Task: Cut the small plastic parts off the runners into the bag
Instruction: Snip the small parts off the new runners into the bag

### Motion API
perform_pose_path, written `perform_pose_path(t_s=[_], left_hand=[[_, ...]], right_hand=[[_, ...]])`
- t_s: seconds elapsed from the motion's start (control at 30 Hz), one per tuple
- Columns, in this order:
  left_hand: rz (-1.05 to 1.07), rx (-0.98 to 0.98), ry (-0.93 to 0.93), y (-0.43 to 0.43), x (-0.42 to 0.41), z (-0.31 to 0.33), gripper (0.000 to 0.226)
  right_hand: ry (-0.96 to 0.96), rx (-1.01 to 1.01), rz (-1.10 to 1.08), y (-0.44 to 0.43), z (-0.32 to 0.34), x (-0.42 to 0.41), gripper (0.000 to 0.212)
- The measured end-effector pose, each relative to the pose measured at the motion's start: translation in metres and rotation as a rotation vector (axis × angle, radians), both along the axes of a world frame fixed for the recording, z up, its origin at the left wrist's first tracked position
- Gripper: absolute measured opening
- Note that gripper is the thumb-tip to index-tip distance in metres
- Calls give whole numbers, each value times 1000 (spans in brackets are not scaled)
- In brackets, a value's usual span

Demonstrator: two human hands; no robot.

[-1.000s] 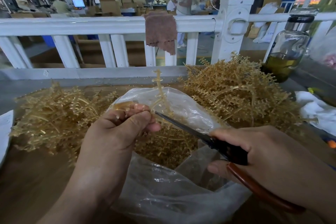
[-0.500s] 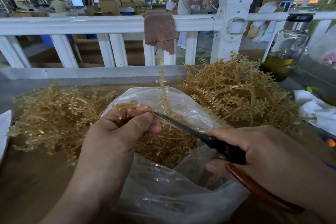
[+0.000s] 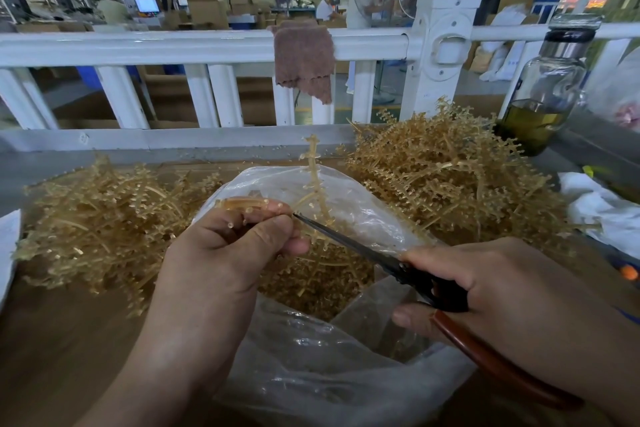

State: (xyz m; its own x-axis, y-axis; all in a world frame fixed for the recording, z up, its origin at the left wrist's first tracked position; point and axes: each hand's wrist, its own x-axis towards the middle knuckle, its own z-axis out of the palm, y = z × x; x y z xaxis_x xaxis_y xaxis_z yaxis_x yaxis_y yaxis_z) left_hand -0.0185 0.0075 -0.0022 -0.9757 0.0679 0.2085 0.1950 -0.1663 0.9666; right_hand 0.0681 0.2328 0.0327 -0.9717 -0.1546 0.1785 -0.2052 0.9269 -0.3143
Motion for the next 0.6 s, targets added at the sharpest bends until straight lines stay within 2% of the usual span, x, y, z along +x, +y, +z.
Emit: perform_pose_path(t_s=[0.6], left_hand=[[-18, 44, 1, 1, 0, 3, 27]], right_hand=[[-14, 9, 11, -1, 5, 3, 59]])
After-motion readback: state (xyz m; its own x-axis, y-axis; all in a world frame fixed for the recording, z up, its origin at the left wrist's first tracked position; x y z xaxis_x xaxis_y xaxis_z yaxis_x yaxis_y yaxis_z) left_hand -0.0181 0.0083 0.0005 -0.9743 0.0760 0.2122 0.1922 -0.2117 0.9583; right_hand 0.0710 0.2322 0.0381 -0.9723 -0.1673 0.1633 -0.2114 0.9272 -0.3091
